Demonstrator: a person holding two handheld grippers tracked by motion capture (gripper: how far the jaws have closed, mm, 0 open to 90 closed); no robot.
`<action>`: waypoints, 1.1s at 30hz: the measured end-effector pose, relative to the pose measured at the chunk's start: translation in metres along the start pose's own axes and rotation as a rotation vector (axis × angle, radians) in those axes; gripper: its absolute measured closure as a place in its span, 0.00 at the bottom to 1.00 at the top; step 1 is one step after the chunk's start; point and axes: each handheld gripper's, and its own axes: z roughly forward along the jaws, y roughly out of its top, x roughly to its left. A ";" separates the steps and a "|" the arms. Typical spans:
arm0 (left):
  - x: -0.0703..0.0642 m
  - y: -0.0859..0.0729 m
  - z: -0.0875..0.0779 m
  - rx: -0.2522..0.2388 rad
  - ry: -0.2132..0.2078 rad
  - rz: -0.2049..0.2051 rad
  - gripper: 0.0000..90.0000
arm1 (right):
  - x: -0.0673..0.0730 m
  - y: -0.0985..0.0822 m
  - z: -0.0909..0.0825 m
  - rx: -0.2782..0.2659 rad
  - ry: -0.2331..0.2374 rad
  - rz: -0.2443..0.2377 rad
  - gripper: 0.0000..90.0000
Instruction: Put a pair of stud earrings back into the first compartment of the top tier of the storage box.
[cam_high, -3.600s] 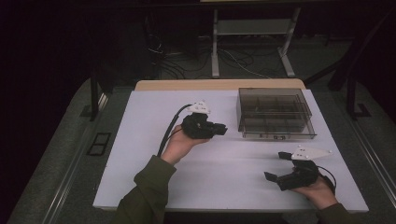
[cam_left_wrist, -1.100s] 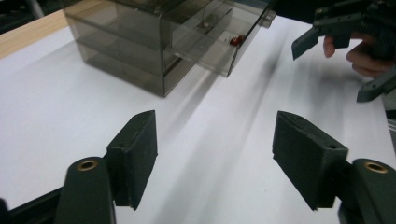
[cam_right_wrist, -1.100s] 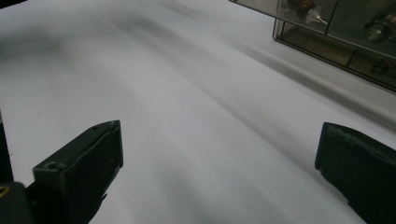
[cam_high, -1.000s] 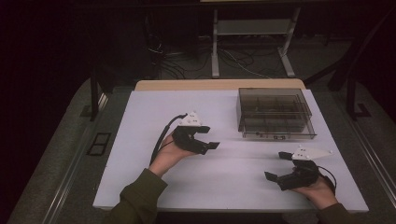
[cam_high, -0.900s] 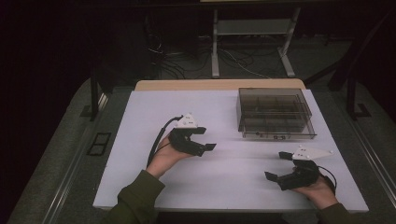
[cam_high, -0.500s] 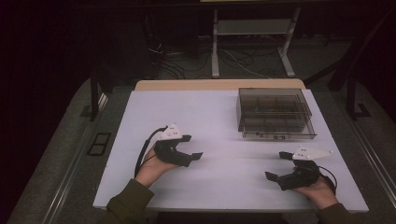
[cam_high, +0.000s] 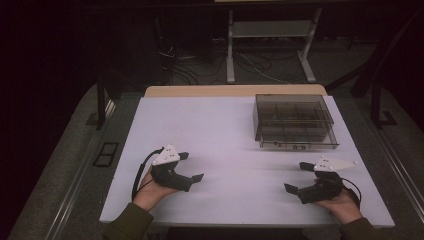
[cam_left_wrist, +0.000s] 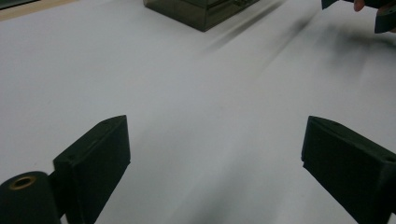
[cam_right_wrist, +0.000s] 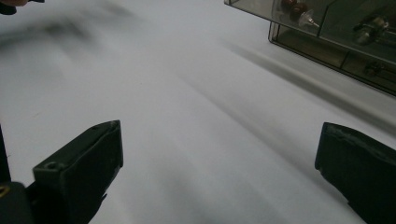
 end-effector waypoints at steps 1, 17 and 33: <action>0.000 -0.001 -0.001 -0.004 -0.001 0.001 0.07 | 0.000 0.000 0.000 0.000 0.000 -0.001 0.01; 0.002 -0.018 -0.012 0.004 0.000 -0.015 0.00 | 0.000 0.000 0.000 0.002 -0.004 -0.003 0.01; 0.003 -0.026 -0.005 0.020 -0.010 -0.056 0.00 | 0.000 0.000 0.000 0.004 -0.006 -0.005 0.01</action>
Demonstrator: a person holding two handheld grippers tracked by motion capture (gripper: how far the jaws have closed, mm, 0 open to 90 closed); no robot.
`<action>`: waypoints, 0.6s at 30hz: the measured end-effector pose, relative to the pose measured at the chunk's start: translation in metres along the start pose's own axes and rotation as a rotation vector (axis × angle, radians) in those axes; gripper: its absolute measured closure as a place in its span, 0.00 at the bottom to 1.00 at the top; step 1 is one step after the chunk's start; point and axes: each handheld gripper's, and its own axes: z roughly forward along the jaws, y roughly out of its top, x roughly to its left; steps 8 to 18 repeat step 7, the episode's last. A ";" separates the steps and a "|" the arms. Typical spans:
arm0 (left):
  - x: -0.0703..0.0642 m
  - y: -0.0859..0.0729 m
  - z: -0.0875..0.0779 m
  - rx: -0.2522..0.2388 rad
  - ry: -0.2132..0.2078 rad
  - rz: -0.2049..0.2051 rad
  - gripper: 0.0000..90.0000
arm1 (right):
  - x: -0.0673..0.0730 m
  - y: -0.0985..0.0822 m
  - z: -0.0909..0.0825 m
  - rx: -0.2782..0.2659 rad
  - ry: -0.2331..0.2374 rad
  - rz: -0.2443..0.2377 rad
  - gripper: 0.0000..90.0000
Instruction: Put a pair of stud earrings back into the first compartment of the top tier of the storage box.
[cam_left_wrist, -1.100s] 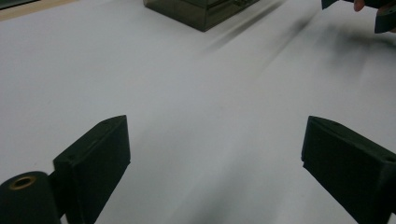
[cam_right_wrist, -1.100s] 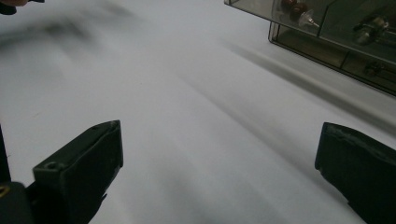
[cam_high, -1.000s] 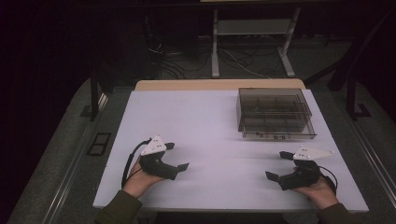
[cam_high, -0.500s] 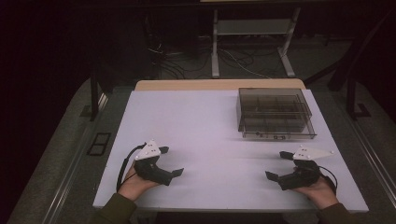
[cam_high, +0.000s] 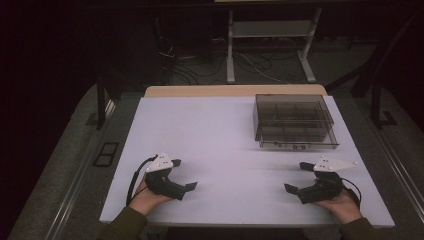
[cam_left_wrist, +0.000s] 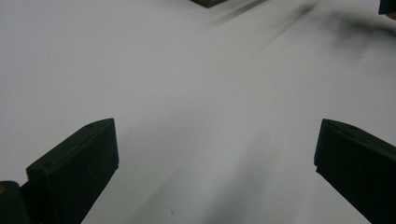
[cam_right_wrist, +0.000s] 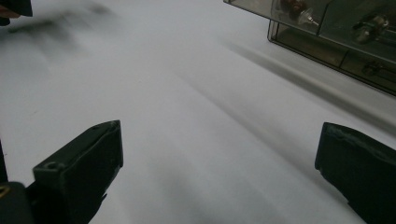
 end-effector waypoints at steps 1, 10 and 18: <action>0.000 0.000 0.000 0.000 -0.003 0.002 0.00 | 0.000 0.000 0.000 0.000 0.000 0.001 0.01; -0.001 0.002 0.000 -0.001 -0.010 0.005 0.00 | 0.000 0.000 0.000 -0.002 0.000 0.002 0.01; -0.001 0.002 0.000 -0.001 -0.010 0.005 0.00 | 0.000 0.000 0.000 -0.002 0.000 0.002 0.01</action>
